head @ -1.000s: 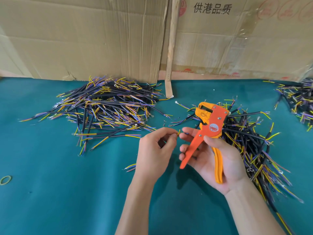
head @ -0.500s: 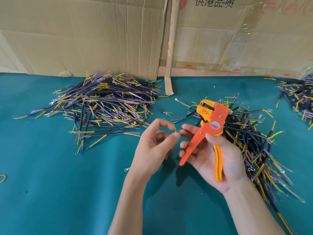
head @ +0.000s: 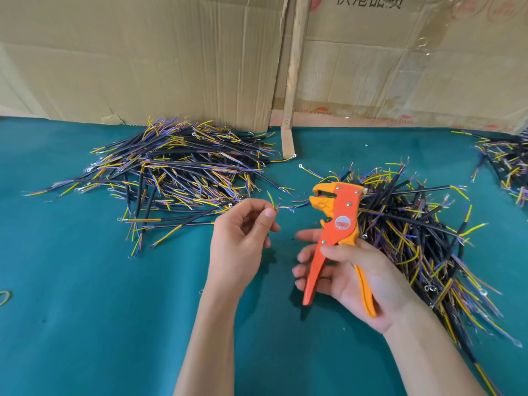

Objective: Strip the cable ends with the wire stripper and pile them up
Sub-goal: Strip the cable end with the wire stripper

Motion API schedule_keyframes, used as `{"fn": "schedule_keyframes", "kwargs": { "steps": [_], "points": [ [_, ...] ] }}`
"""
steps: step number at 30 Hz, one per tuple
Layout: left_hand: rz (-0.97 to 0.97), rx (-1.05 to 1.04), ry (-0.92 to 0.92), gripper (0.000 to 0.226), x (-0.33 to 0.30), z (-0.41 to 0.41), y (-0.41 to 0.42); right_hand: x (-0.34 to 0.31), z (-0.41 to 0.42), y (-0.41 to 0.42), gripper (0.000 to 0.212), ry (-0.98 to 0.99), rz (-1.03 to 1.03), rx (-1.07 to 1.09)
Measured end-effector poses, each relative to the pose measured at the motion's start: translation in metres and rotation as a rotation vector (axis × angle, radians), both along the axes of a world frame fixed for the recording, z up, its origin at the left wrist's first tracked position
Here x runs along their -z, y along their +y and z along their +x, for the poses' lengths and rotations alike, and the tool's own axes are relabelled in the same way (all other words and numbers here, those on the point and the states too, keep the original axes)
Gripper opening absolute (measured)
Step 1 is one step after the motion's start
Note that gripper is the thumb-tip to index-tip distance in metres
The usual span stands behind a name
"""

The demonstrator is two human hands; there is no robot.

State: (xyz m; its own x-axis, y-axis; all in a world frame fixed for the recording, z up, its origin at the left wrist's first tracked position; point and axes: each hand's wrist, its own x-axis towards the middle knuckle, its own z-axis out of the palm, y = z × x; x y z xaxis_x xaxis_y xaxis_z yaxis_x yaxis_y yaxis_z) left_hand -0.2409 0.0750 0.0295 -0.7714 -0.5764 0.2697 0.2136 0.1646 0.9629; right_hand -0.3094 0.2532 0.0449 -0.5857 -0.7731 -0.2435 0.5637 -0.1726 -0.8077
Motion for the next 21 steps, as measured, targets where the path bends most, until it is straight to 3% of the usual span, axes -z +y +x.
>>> {"fn": "schedule_keyframes", "kwargs": {
  "steps": [8,21],
  "points": [
    [-0.085,-0.144,-0.008,0.013,0.0,-0.002,-0.002,-0.004,0.014,-0.007,0.048,0.041,0.095,-0.21],
    [-0.165,-0.137,-0.046,0.016,-0.001,-0.001,0.0,-0.004,0.019,-0.013,0.019,0.102,0.072,-0.163]
  ]
}}
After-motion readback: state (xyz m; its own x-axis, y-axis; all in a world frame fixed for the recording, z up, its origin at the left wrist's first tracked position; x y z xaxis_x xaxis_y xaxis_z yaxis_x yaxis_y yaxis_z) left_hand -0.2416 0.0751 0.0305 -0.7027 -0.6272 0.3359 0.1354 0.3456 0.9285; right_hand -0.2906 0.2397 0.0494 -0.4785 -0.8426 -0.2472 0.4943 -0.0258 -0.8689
